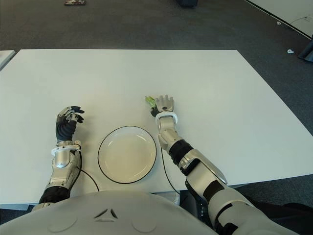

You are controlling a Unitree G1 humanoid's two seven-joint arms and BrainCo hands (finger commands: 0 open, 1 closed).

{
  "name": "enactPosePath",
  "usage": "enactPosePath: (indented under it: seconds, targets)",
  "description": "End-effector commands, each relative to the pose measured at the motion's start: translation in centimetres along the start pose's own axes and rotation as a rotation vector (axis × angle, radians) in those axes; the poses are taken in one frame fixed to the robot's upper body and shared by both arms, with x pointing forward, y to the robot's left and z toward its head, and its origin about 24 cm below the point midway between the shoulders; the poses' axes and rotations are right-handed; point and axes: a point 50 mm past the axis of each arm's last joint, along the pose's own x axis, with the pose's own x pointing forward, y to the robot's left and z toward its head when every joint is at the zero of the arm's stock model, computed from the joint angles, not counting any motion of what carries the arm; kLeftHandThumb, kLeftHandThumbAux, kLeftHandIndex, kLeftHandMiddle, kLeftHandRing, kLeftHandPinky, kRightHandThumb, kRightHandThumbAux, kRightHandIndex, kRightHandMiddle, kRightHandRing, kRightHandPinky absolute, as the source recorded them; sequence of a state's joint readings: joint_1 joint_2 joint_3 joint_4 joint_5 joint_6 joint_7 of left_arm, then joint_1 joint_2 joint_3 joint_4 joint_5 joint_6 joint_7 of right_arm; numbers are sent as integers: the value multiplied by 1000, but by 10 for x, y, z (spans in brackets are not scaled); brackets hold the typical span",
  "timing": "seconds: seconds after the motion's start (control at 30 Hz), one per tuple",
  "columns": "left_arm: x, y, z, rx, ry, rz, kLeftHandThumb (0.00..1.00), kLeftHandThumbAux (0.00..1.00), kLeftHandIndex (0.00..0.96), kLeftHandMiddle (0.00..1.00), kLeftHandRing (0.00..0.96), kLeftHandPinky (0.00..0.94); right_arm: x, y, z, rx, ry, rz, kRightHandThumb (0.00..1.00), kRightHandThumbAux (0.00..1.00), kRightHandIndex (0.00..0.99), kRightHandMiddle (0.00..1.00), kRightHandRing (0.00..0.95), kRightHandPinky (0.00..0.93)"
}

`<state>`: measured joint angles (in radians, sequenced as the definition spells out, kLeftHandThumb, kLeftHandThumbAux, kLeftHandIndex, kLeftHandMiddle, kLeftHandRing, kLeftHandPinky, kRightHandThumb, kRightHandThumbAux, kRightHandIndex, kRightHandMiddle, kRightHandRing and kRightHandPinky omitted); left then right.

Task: Put the toothpaste on the table into the plate.

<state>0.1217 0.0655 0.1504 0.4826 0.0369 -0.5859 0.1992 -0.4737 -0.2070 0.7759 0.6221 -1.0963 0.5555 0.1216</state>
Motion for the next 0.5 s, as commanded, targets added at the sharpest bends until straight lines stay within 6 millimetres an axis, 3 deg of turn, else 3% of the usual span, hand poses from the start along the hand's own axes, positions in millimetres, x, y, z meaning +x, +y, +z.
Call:
enactPosePath:
  seconds: [0.03,0.3,0.37,0.43,0.5]
  targets:
    - [-5,4,-9,15,40,0,834,679,409,492,610,587,-9,41,4,-20,-33,179,536,202,0,0,0,0]
    - [-5,4,-8,9,32,-1,834,679,409,491,606,584,-7,39,2,23,-17,178,535,229,0,0,0,19]
    - [-5,4,-8,11,30,0,834,678,412,488,605,585,-6,37,1,51,-11,171,536,255,0,23,50,112]
    - [-5,4,-8,11,30,0,835,678,414,486,604,586,-5,36,0,65,-10,166,546,285,16,121,173,252]
    - [-5,4,-8,13,30,2,835,678,414,485,604,586,-5,34,-1,84,-10,158,555,302,64,179,237,327]
